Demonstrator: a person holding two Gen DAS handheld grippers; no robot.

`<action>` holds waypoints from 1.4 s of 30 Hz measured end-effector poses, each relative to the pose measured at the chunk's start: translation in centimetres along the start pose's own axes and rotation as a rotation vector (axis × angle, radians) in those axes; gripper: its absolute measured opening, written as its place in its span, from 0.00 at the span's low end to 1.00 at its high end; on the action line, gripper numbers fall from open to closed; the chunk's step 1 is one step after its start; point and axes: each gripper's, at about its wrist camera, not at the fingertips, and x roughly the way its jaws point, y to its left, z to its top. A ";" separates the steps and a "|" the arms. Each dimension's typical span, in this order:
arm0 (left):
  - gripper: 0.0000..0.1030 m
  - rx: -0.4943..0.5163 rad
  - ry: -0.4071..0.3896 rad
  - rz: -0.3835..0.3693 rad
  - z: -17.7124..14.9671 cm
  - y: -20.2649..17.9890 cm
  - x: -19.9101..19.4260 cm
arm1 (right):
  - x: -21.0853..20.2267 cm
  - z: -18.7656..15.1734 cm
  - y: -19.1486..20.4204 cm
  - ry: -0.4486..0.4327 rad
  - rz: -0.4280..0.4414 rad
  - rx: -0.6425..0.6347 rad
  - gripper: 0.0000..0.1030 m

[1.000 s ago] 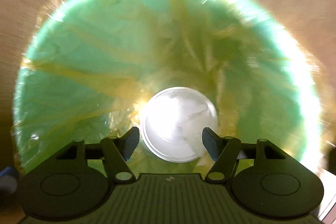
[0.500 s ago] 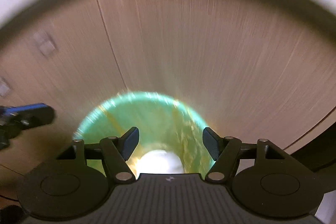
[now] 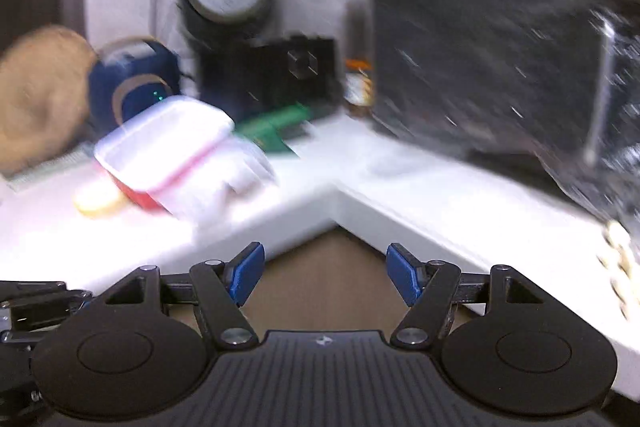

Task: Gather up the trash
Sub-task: 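Raise both empty grippers back to the counter, then grasp the rim of the white plastic container with the left gripper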

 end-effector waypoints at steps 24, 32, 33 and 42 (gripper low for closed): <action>0.18 -0.399 -0.156 0.111 3.3 17.8 0.1 | 18.2 5.5 10.9 0.177 0.152 -0.022 0.34; 0.18 -0.380 -0.139 0.149 3.1 17.4 0.5 | 15.5 4.0 12.2 0.207 0.273 -0.113 0.26; 0.18 -0.376 -0.141 0.150 3.0 17.4 0.4 | 15.2 4.0 12.6 0.212 0.289 -0.130 0.26; 0.24 -0.334 -0.066 0.209 2.9 17.2 1.4 | 13.6 3.7 12.4 0.189 0.301 -0.138 0.29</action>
